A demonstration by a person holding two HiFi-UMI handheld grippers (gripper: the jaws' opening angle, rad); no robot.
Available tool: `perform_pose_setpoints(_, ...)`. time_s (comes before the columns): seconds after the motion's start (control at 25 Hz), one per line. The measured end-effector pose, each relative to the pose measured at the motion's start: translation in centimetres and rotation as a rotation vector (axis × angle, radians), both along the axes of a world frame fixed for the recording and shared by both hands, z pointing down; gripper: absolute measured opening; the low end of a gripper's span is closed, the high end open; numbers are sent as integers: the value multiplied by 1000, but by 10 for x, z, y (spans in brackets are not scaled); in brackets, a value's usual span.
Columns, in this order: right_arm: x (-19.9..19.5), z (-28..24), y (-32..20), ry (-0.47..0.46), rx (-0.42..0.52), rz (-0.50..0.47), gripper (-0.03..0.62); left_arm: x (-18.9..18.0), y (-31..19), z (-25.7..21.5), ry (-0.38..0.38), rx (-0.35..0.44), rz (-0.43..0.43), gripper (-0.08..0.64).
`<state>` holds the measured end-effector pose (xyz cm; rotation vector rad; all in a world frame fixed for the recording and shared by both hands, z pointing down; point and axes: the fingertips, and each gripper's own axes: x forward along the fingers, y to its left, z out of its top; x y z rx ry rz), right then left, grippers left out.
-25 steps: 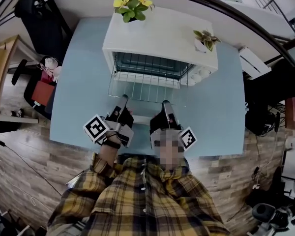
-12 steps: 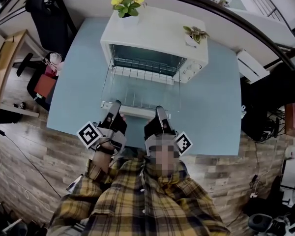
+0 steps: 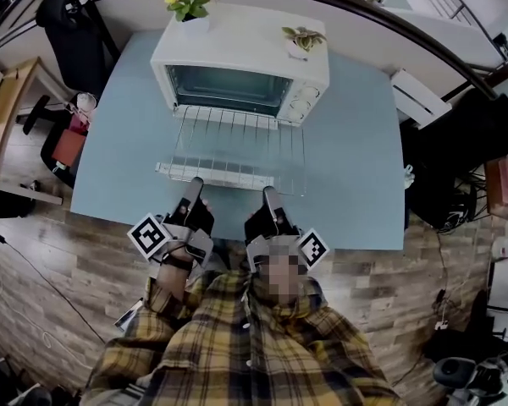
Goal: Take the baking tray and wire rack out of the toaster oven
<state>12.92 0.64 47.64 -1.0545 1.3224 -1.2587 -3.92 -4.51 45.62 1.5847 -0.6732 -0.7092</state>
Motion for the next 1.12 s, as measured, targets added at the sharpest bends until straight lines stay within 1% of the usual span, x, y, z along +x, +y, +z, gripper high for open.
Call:
perform_pose_setpoints(0.12, 30, 0, 22, 1, -2, 41, 6, 33, 15, -1, 4, 2, 46, -2)
perform_pose_setpoints(0.28, 88, 1, 58, 22, -5, 110, 6, 95, 42, 3, 11, -16, 119, -2)
perform_pose_setpoints(0.32, 95, 2, 65, 27, -7, 131, 6, 102, 45, 4, 14, -17, 140, -2)
perform_pose_setpoints(0.48, 98, 7, 82, 30, -18, 218, 6, 112, 49, 8, 24, -11, 226, -2)
perform_pose_setpoints(0.6, 126, 11, 105, 30, -29, 286, 6, 146, 62, 11, 29, -13, 293, -2)
perform_pose_setpoints(0.8, 168, 20, 148, 34, -51, 394, 6, 199, 91, 21, 28, -47, 404, -2)
perform_pose_setpoints(0.96, 190, 29, 171, 25, -78, 463, 6, 228, 105, 30, 16, -68, 470, -2)
perform_pose_setpoints(1.12, 202, 42, 184, 13, -104, 506, 6, 246, 112, 41, -1, -88, 514, -2)
